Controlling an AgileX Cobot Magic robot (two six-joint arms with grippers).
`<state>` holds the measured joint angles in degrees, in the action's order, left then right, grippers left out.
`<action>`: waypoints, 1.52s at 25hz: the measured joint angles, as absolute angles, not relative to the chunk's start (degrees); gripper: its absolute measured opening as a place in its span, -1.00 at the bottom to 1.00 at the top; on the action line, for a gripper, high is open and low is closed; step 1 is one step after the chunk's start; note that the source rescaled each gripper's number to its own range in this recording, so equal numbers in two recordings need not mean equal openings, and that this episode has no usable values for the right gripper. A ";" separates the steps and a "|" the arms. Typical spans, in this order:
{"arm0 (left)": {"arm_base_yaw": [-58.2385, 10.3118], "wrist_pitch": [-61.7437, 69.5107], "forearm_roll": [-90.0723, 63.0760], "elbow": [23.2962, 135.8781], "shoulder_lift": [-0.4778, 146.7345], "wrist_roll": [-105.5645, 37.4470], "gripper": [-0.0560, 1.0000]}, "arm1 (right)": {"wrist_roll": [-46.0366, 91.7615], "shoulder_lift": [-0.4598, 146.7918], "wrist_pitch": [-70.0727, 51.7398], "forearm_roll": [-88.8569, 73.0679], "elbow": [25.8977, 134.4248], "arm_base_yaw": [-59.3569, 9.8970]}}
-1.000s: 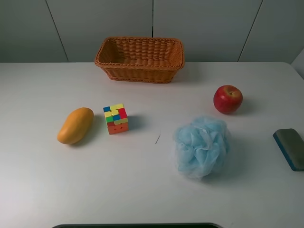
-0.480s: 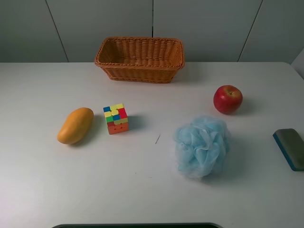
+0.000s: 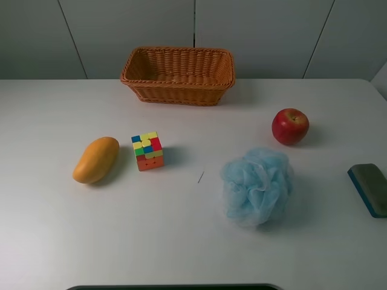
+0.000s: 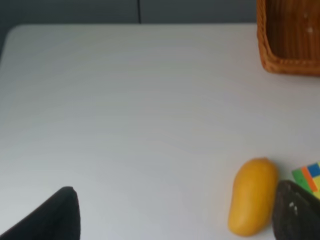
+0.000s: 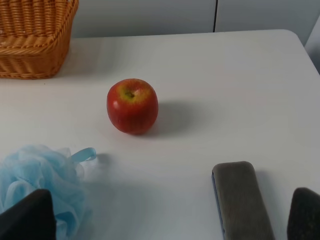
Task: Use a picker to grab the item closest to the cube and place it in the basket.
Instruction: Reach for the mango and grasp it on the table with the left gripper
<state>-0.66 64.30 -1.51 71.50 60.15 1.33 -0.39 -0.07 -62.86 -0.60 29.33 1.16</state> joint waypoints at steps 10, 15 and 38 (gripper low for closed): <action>-20.42 63.18 1.09 71.64 86.57 3.70 1.00 | -0.39 -0.07 -62.86 -0.60 29.33 1.16; -23.50 62.78 1.09 71.64 95.54 4.20 1.00 | -0.39 -0.07 -62.86 -0.60 29.33 1.16; -24.46 40.44 -1.73 60.76 109.85 2.32 1.00 | -0.39 -0.07 -62.86 -0.60 29.33 1.16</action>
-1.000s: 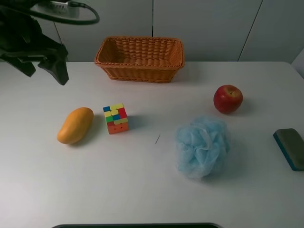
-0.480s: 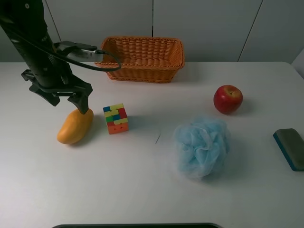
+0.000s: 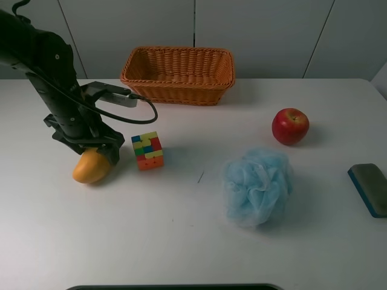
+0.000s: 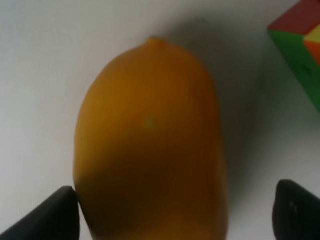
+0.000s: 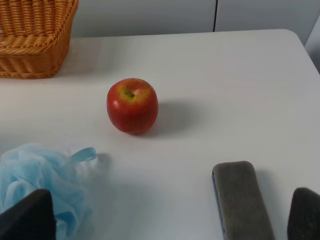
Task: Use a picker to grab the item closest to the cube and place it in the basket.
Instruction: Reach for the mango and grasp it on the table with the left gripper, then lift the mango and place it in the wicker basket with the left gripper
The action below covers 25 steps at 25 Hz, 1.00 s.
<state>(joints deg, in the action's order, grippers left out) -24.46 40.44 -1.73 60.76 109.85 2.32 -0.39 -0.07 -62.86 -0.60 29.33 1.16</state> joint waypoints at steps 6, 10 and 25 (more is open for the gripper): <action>-24.46 38.15 -1.73 60.76 112.69 2.05 0.61 | -0.39 -0.07 -62.86 -0.60 29.33 1.16; -24.46 37.52 -1.60 60.76 112.74 2.15 -0.89 | -0.39 -0.07 -62.86 -0.60 29.33 1.16; -24.46 44.92 -1.12 60.84 107.94 3.23 -0.89 | -0.39 -0.07 -62.86 -0.60 29.33 1.16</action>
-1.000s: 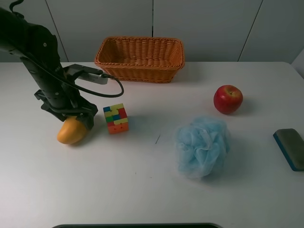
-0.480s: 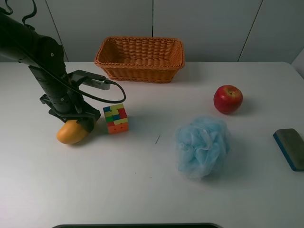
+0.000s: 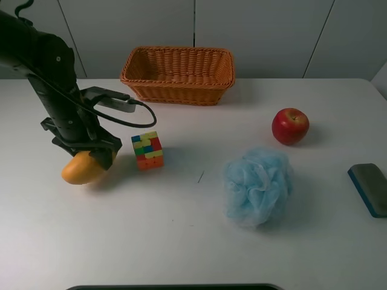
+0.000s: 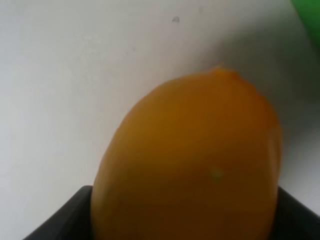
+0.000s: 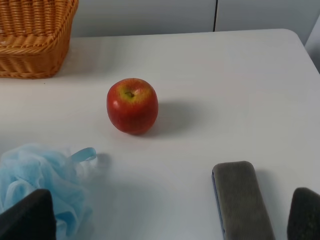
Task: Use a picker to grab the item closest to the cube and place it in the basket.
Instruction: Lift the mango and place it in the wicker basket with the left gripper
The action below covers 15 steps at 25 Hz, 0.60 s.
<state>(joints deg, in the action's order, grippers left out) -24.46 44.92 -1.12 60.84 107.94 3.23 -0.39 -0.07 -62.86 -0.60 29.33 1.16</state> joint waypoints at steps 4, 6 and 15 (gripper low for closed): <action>-24.46 50.17 0.00 64.10 99.01 6.71 -0.89 | -0.39 -0.07 -62.86 -0.60 29.33 1.16; -24.46 50.77 0.45 66.37 95.08 7.55 -0.89 | -0.39 -0.07 -62.86 -0.60 29.33 1.16; -24.46 25.30 0.83 74.94 96.92 8.83 -0.89 | -0.39 -0.07 -62.86 -0.60 29.33 1.16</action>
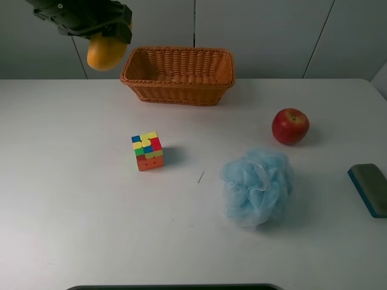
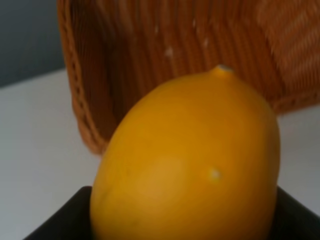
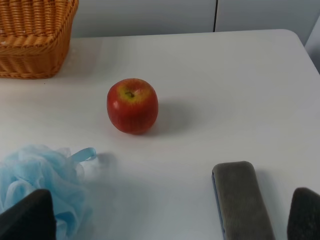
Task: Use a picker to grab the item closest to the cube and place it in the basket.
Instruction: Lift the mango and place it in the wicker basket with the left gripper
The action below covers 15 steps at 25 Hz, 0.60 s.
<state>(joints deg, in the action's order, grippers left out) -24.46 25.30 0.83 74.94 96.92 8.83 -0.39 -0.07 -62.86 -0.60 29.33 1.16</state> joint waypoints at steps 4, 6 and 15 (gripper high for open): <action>-24.46 17.08 3.20 82.27 106.81 8.83 -0.89 | -0.39 -0.07 -62.86 -0.60 29.33 1.16; -24.46 15.64 4.39 86.43 111.98 8.83 -0.89 | -0.39 -0.07 -62.86 -0.60 29.33 1.16; -24.46 15.08 5.20 106.29 134.54 8.83 -0.89 | -0.39 -0.07 -62.86 -0.60 29.33 1.16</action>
<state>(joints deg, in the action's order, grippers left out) -24.46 15.08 5.20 106.29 134.54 8.83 -0.39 -0.07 -62.86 -0.60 29.33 1.16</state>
